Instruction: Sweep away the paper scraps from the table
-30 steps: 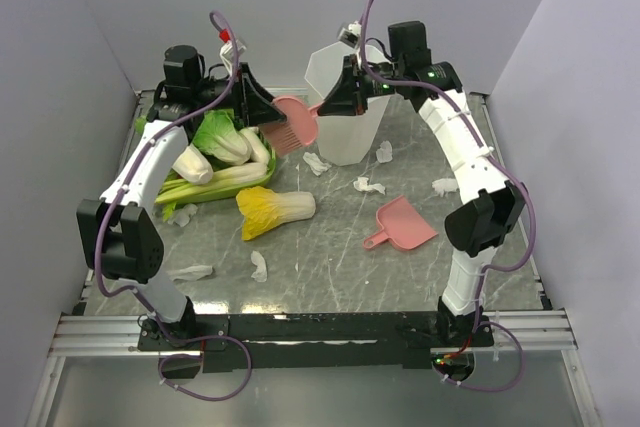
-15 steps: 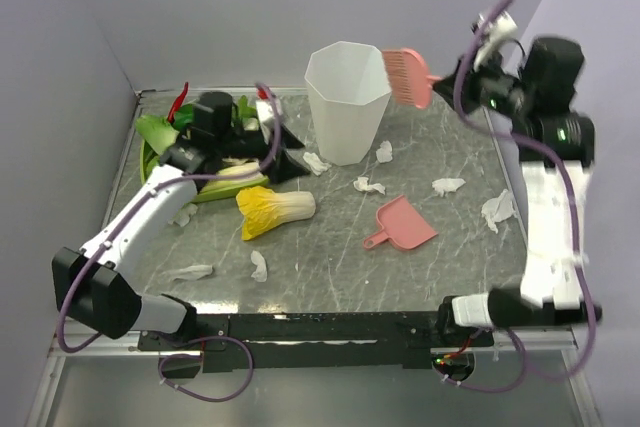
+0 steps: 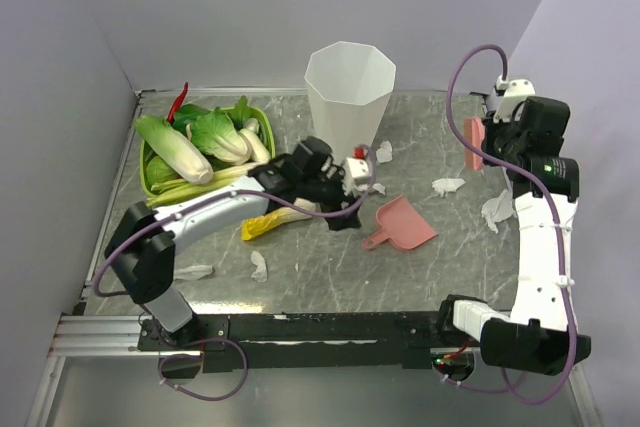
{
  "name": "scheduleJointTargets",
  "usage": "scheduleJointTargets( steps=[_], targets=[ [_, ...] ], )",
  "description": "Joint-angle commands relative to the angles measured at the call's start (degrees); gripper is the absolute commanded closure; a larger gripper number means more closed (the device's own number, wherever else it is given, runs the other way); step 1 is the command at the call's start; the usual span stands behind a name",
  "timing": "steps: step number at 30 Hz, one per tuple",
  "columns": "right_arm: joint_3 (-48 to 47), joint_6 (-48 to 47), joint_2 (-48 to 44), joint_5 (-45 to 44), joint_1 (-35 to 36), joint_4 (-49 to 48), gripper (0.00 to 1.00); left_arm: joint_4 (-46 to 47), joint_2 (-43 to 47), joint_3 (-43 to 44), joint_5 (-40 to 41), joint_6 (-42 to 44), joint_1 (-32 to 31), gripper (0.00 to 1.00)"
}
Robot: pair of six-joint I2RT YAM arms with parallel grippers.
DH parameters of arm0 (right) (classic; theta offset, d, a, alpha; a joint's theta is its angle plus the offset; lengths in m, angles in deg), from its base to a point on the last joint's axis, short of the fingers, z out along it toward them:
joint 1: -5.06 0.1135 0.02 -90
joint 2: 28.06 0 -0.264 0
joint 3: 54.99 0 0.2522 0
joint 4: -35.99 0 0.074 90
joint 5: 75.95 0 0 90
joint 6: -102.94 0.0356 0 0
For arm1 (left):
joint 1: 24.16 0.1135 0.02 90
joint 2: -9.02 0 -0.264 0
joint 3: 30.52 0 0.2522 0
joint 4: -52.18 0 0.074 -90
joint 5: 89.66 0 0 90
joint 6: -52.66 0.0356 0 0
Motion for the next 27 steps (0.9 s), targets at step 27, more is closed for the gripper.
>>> scheduleJointTargets(
  steps=[27],
  targets=[
    [15.0,7.16,-10.68,-3.33,-2.99,-4.13,1.0,7.0,-24.8,10.18,27.92,-14.39,-14.24,0.34]
  ],
)
